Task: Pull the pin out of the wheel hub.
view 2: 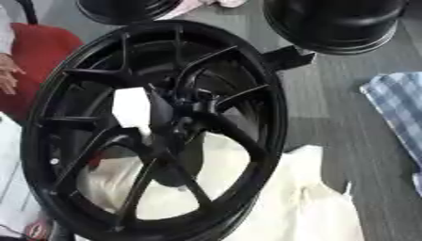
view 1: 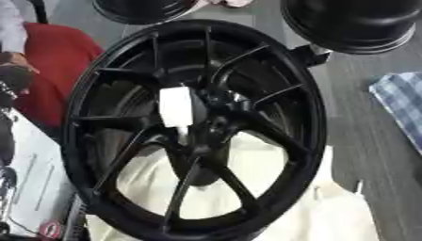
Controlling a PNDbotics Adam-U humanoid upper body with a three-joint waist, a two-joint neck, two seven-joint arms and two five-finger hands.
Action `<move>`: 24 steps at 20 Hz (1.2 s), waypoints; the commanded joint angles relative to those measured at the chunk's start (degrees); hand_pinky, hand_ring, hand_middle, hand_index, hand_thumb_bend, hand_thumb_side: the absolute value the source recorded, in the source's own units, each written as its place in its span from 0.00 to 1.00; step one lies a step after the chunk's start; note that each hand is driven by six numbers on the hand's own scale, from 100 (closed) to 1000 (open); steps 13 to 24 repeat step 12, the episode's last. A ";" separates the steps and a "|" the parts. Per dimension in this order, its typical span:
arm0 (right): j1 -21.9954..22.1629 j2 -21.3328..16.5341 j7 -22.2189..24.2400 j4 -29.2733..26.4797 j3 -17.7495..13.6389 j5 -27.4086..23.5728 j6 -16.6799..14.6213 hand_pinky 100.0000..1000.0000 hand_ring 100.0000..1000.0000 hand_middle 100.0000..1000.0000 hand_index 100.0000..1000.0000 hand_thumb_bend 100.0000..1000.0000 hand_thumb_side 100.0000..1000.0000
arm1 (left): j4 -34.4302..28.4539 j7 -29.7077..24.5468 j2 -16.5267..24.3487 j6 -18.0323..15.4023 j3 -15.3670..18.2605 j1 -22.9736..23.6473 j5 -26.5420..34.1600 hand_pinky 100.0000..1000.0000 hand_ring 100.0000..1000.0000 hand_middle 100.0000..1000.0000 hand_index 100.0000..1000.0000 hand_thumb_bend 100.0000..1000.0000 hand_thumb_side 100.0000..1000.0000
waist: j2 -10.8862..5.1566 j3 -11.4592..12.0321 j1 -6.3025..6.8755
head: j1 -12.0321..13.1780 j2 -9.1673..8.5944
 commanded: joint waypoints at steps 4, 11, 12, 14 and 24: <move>-1.75 -2.23 2.47 -1.15 1.90 -5.15 -5.10 0.95 0.94 0.75 0.80 0.00 0.53 | -0.95 0.07 1.15 -0.06 0.60 -0.17 0.06 0.82 0.67 0.54 0.76 0.00 0.68 | -1.64 0.18 -0.28 | 0.14 -0.12; -4.45 -1.89 7.53 -1.15 4.07 -9.88 -8.21 0.96 0.93 0.71 0.79 0.00 0.53 | -1.23 -0.07 1.26 -0.05 0.37 -0.61 -0.11 0.82 0.67 0.54 0.76 0.00 0.68 | -1.43 0.79 -0.58 | 0.12 -0.05; -4.84 -1.68 7.86 -1.15 4.40 -10.63 -8.38 0.96 0.94 0.72 0.79 0.00 0.54 | -1.27 -0.13 1.25 -0.03 0.31 -0.64 -0.12 0.82 0.67 0.54 0.76 0.00 0.68 | -1.41 0.88 -0.64 | 0.13 0.00; -4.84 -1.68 7.86 -1.15 4.40 -10.63 -8.38 0.96 0.94 0.72 0.79 0.00 0.54 | -1.27 -0.13 1.25 -0.03 0.31 -0.64 -0.12 0.82 0.67 0.54 0.76 0.00 0.68 | -1.41 0.88 -0.64 | 0.13 0.00; -4.84 -1.68 7.86 -1.15 4.40 -10.63 -8.38 0.96 0.94 0.72 0.79 0.00 0.54 | -1.27 -0.13 1.25 -0.03 0.31 -0.64 -0.12 0.82 0.67 0.54 0.76 0.00 0.68 | -1.41 0.88 -0.64 | 0.13 0.00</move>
